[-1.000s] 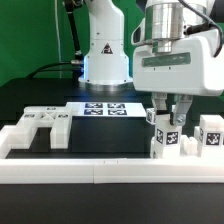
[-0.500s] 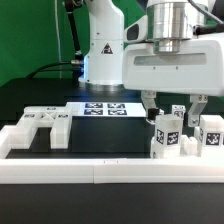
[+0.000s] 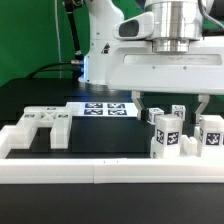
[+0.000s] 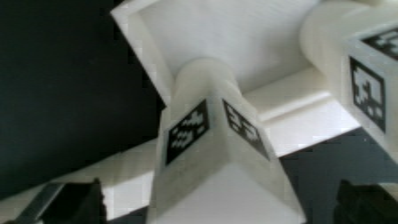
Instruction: Assemble chair
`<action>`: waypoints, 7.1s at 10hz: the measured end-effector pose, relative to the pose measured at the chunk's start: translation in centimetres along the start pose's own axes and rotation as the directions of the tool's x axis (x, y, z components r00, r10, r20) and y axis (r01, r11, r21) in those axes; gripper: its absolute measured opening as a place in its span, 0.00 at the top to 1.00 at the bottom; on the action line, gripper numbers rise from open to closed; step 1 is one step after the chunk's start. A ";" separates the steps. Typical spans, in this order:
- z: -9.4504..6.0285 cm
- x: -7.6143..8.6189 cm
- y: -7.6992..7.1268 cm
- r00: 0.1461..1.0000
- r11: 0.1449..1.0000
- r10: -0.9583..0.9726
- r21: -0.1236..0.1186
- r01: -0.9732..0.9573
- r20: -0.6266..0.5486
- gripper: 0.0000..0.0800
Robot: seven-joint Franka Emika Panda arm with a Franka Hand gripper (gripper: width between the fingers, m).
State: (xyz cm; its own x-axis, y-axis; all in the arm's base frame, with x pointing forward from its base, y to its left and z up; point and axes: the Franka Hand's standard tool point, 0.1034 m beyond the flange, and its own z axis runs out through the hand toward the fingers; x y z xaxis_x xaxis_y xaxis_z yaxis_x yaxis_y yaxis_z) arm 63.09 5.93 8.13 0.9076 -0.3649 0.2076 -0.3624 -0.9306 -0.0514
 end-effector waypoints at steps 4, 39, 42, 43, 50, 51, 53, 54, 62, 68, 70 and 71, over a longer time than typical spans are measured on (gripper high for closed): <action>0.0 0.2 0.5 0.950 0.950 -0.313 -0.011 0.313 0.001 0.19; -0.9 -4.3 2.5 0.995 0.994 -0.103 -0.038 0.102 -0.012 0.19; -0.9 -4.2 2.5 0.995 0.994 -0.102 -0.038 0.102 -0.012 0.19; -0.8 -4.3 2.5 0.995 0.994 -0.104 -0.039 0.103 -0.012 0.19; 3.6 -5.4 3.5 0.986 0.985 -0.158 -0.079 0.153 -0.059 0.19; 4.1 -5.6 3.5 0.986 0.985 -0.157 -0.083 0.152 -0.062 0.19; 4.9 -6.0 3.6 0.985 0.983 -0.163 -0.091 0.157 -0.054 0.19; 5.3 -6.2 3.6 0.985 0.983 -0.166 -0.094 0.161 -0.049 0.19; 5.7 -6.5 3.9 0.985 0.981 -0.169 -0.100 0.164 -0.042 0.61; 4.4 -5.6 4.2 0.984 0.982 -0.170 -0.093 0.165 -0.050 0.95; 2.5 -5.1 4.9 0.984 0.982 -0.175 -0.081 0.172 -0.030 0.96; 1.2 -4.8 5.1 0.986 0.984 -0.167 -0.072 0.166 -0.008 0.96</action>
Offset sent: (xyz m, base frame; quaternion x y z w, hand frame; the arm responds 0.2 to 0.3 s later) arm 0.0006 0.0007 -0.0002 0.0044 -0.0003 -0.1987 0.9800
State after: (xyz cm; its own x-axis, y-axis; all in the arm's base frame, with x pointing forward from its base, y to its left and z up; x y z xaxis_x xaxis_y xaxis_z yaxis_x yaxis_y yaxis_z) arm 57.15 2.91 5.69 0.9537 -0.2042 0.2207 -0.2211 -0.9738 0.0541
